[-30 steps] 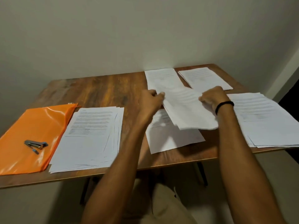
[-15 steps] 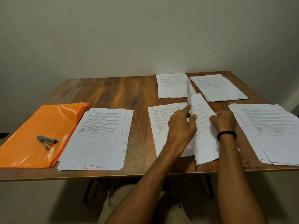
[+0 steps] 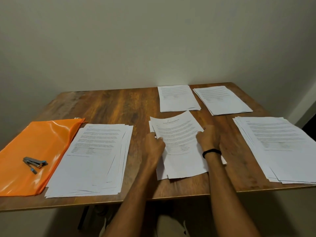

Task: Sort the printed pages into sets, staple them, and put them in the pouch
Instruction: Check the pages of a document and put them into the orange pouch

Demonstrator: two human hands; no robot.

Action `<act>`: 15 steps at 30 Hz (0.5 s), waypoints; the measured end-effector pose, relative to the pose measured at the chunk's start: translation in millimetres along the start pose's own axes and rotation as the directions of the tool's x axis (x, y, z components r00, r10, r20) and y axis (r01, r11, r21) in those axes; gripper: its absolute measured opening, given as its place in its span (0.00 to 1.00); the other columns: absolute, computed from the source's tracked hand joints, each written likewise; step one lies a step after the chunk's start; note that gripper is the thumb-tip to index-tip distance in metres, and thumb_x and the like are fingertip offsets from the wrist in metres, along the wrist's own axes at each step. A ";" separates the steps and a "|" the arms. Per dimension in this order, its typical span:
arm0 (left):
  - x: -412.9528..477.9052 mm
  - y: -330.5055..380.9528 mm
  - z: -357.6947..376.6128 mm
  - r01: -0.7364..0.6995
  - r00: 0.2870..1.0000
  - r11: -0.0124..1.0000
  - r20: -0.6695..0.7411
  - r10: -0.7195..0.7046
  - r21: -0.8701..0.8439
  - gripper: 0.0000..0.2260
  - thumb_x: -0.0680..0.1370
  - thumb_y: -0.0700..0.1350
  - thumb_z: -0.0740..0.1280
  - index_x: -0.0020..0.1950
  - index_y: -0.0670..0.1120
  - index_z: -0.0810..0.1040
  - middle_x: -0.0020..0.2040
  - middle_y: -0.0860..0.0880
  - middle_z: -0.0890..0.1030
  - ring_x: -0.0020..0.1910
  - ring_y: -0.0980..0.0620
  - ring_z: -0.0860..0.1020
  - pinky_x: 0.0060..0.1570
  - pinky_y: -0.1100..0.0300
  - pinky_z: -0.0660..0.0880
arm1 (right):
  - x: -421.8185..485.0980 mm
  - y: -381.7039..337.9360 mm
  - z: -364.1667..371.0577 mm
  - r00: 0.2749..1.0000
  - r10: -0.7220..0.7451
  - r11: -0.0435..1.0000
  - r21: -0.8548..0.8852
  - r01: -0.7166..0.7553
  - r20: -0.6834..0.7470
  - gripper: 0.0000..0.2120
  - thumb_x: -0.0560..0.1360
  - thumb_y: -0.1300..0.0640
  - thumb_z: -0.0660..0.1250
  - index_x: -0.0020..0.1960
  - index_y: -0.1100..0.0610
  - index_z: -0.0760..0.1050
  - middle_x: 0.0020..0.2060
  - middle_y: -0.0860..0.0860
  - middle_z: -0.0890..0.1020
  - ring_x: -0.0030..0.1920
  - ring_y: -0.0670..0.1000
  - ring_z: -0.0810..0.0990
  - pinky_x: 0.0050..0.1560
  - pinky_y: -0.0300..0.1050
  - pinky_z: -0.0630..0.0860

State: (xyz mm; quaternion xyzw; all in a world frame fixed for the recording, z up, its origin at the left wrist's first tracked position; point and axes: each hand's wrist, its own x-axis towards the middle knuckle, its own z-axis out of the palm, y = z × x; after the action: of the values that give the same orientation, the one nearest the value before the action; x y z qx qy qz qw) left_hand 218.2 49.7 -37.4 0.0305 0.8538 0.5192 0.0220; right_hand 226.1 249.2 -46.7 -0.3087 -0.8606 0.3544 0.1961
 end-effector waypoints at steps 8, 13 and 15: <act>-0.1 -14.6 -2.8 -0.020 0.999 0.995 0.031 0.017 0.095 0.12 0.83 0.45 0.64 0.65 0.43 0.75 0.60 0.48 0.78 0.55 0.52 0.78 0.46 0.71 0.67 | -1.8 9.0 4.3 0.999 0.036 0.993 -0.109 -0.038 -0.018 0.07 0.77 0.60 0.70 0.46 0.64 0.77 0.43 0.60 0.82 0.35 0.55 0.76 0.36 0.41 0.70; 5.6 -16.6 -3.7 -0.098 0.994 0.988 0.067 0.090 0.123 0.11 0.83 0.42 0.64 0.63 0.41 0.76 0.55 0.48 0.77 0.51 0.56 0.76 0.38 0.82 0.64 | -2.6 8.5 3.7 0.998 0.064 0.988 -0.141 -0.065 -0.007 0.06 0.77 0.61 0.70 0.47 0.65 0.78 0.46 0.60 0.83 0.36 0.54 0.76 0.37 0.42 0.71; 6.9 -17.5 -4.1 -0.103 0.994 0.983 0.053 0.096 0.149 0.11 0.82 0.42 0.64 0.63 0.40 0.76 0.56 0.48 0.78 0.50 0.57 0.76 0.38 0.81 0.64 | -3.1 7.6 4.8 0.997 0.075 0.988 -0.138 -0.076 -0.013 0.07 0.77 0.61 0.71 0.49 0.65 0.79 0.48 0.60 0.83 0.38 0.56 0.77 0.38 0.43 0.73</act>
State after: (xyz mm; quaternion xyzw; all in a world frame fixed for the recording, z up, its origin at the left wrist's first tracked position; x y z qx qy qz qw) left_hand 210.5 38.6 -51.0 0.0865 0.8874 0.4525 0.0130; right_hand 228.7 249.0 -55.8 -0.3553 -0.8700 0.3000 0.1640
